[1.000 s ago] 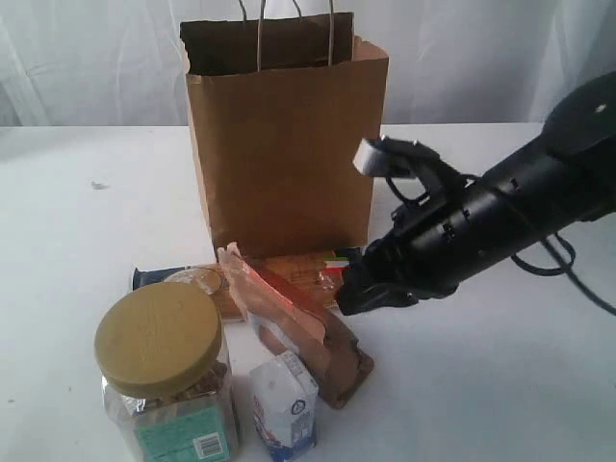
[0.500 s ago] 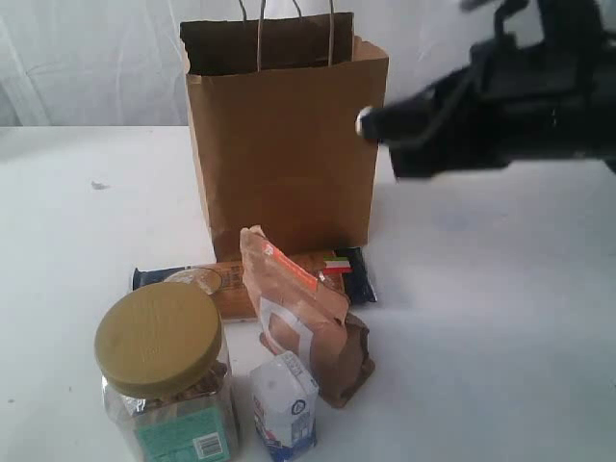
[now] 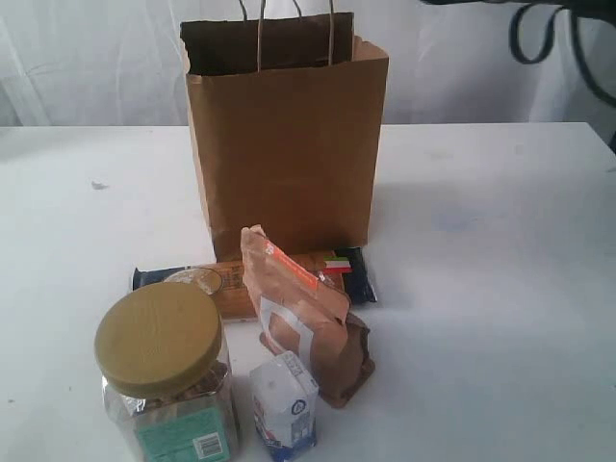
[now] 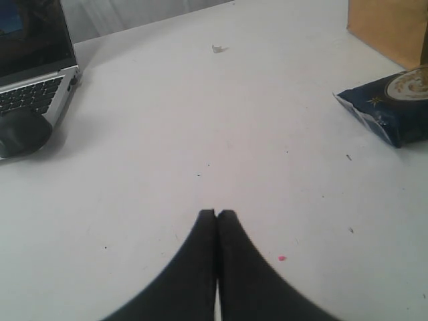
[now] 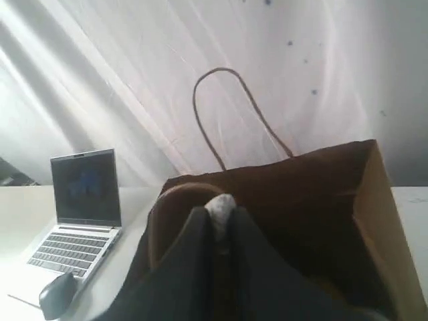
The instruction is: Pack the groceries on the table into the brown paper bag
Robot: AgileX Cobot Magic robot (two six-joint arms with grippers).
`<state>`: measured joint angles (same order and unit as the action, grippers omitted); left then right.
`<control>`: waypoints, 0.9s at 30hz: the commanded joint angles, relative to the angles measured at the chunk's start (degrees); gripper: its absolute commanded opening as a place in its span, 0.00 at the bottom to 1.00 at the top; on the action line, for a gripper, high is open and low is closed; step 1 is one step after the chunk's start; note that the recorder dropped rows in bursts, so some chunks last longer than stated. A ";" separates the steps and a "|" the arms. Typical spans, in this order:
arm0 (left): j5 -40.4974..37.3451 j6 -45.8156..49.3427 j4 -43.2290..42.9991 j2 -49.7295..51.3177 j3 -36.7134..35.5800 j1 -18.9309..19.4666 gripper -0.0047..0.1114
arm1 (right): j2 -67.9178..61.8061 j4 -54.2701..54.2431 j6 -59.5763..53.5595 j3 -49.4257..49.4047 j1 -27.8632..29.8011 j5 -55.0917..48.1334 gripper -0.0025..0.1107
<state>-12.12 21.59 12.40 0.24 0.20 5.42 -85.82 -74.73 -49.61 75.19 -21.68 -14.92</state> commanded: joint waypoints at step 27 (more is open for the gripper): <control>0.14 -0.11 0.15 -0.24 -0.20 0.12 0.04 | -13.92 -0.05 -4.73 7.04 0.51 -1.06 0.22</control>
<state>-12.12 21.59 12.40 0.24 0.20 5.42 -99.93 -74.72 -53.71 81.97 -21.65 -15.30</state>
